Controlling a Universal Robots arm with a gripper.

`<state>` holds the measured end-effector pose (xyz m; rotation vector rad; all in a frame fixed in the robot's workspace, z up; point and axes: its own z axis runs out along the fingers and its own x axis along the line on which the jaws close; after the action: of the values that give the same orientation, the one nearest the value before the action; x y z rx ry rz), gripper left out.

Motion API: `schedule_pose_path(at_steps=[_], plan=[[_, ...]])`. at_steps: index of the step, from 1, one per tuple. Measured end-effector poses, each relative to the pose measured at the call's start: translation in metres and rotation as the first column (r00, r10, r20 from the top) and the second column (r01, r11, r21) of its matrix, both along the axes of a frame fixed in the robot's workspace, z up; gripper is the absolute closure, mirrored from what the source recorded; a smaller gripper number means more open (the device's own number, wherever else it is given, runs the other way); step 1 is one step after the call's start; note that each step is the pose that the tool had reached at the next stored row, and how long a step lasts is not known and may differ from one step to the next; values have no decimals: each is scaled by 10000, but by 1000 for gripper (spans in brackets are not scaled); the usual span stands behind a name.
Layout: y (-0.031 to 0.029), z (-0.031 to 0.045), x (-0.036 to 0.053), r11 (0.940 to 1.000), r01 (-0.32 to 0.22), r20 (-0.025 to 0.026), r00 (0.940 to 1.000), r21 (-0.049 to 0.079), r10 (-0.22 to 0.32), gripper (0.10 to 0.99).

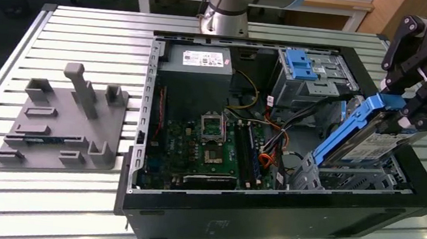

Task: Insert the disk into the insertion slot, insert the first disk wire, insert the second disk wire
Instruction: 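Insert the disk into the insertion slot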

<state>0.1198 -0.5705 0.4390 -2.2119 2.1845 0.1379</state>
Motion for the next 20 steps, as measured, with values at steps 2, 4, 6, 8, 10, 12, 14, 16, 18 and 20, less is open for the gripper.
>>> schedule_pose_path(at_steps=[2, 4, 6, 8, 10, 12, 14, 16, 18, 20], plan=[[-1, -16, 0, 10000, -1, 0, 10000, 0, 1, 722], [-1, -32, 0, 10000, -2, 0, 10000, 0, 2, 722], [-3, -58, 0, 10000, -3, 0, 10000, 1, 3, 722], [-4, -76, 0, 10000, -4, 0, 10000, 0, 4, 722], [-5, -95, 0, 10000, -4, 0, 10000, 0, 4, 722], [-6, -115, 0, 10000, -5, 0, 10000, 0, 5, 722], [-7, -137, 0, 10000, -5, 0, 10000, 1, 5, 722], [-10, -163, 0, 10000, -5, 0, 10000, 1, 5, 722], [-12, -192, 0, 10000, -6, 0, 10000, 0, 6, 722], [-14, -225, 0, 10000, -7, 0, 10000, 0, 7, 722]])
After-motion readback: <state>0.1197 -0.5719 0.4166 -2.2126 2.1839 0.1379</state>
